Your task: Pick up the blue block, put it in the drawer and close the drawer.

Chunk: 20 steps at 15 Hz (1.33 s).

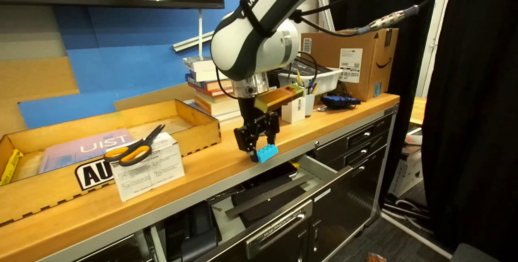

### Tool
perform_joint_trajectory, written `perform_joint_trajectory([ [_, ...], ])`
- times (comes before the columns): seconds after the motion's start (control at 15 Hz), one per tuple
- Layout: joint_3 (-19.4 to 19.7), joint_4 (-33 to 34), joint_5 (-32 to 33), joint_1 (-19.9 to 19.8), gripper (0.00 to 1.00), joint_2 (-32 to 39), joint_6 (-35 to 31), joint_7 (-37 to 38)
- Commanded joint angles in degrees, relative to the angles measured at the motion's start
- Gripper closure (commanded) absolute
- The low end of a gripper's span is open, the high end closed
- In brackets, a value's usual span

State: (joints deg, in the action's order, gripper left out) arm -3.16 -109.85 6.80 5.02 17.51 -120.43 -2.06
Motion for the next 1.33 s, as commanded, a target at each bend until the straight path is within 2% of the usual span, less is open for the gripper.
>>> perform_joint_trajectory([
  [0.0, 0.6, -9.6, 0.2, -0.8, 0.54, -6.1, -5.3, 1.6],
  [0.27, 0.9, -13.1, 1.1, 0.3, 0.54, -3.1, -14.9, 7.8],
  [0.53, 1.1, -12.9, 2.2, 2.0, 0.54, 1.7, -19.0, 12.0],
  [0.6, 1.3, -12.7, 2.5, 2.5, 0.13, 2.5, -19.3, 12.9],
  [0.67, 1.4, -12.8, 2.6, 2.8, 0.06, 2.6, -19.6, 13.6],
  [0.8, 1.9, -13.7, 2.8, 3.1, 0.00, 1.1, -20.0, 14.4],
  [1.0, 2.9, -16.6, 3.3, 2.2, 0.00, -3.7, -18.4, 14.1],
  [1.27, 4.1, -19.4, 1.7, -0.4, 0.00, -7.5, -8.2, 11.4],
])
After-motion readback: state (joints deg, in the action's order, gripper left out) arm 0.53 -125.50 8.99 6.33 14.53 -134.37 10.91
